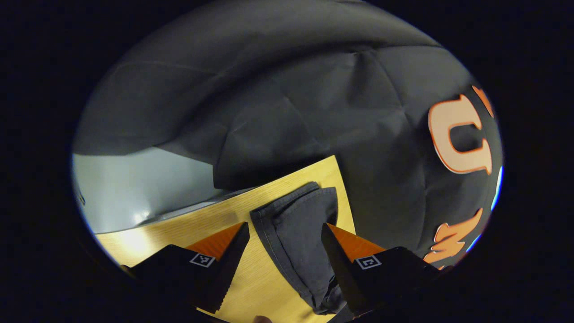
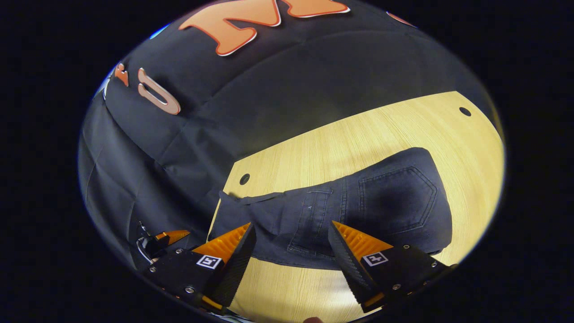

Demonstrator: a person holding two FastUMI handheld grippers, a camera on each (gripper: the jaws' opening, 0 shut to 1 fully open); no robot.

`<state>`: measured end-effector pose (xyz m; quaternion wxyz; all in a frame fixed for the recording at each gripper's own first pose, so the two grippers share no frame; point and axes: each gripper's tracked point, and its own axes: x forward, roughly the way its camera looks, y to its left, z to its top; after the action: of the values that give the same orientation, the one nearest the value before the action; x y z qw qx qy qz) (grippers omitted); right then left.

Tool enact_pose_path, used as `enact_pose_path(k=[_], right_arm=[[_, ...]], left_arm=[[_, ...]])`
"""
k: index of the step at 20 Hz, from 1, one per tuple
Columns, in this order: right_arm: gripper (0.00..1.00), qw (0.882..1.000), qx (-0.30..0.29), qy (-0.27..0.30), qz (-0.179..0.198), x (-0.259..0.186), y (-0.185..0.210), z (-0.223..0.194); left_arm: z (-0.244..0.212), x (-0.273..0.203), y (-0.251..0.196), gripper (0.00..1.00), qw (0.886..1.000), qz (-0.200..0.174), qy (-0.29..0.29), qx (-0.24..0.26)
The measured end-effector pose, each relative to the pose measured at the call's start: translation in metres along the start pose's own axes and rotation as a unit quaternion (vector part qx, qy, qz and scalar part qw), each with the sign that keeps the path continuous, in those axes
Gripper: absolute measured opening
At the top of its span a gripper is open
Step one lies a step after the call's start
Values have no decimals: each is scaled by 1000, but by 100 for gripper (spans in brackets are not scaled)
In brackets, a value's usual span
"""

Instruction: Grasp the waist and the cuffs of the jeans and fold them to make the two legs overlap; first hold the waist and fold one-third of the jeans toward the cuffs, then hold the cuffs and fold the remaining one-third in the same direction to finish folding.

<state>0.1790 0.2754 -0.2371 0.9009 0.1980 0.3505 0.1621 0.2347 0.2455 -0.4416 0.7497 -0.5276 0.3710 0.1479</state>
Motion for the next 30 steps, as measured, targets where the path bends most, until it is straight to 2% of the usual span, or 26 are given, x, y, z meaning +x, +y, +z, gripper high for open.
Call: enact_pose_path(k=[3, 10, 12, 13, 15, 16, 17, 18, 20, 21, 23, 24, 26, 28, 30], right_arm=[[98, 1000, 17, 4, -1, 1, -6, 2], [98, 999, 50, 16, -10, 6, -23, -3], [99, 998, 59, 19, -10, 7, -26, -2], [99, 998, 62, 18, -9, 8, -27, 0], [98, 998, 67, 11, -8, 3, -30, 8], [98, 998, 69, 7, -8, 0, -32, 11], [99, 997, 73, 3, -7, -3, -35, 15], [98, 997, 79, -1, -5, -7, -37, 19], [99, 995, 96, -10, 0, -14, -44, 25], [98, 994, 106, -14, 2, -17, -46, 27], [99, 993, 120, -22, 4, -22, -50, 32], [98, 992, 122, -23, 1, -24, -53, 32], [99, 992, 119, -27, -1, -29, -56, 35], [98, 992, 121, -28, 0, -31, -60, 33], [98, 991, 131, -21, 1, -30, -63, 29]], left_arm=[[-1, 24, 18, 98, 1000, 22, 12, -6], [-1, 53, -3, 97, 1000, -6, 8, -3], [1, 62, -14, 97, 999, -23, 18, -21], [-2, 68, -29, 98, 997, -56, 14, -48], [-9, 82, -46, 95, 995, -74, 16, -67], [-18, 86, -45, 95, 996, -66, 27, -54], [-18, 84, -48, 89, 997, -64, 33, -37], [-19, 87, -53, 96, 997, -66, 34, -18], [-21, 96, -63, 95, 998, -57, 27, 12], [-24, 107, -52, 73, 999, -29, 20, 25], [-44, 121, -53, 28, 998, -32, 45, 26], [-61, 121, -59, 28, 996, -41, 75, 10], [-73, 109, -74, 28, 994, -54, 95, -11], [-81, 97, -59, 28, 993, -25, 106, -39], [-78, 96, -68, 69, 987, -55, 105, -108]])
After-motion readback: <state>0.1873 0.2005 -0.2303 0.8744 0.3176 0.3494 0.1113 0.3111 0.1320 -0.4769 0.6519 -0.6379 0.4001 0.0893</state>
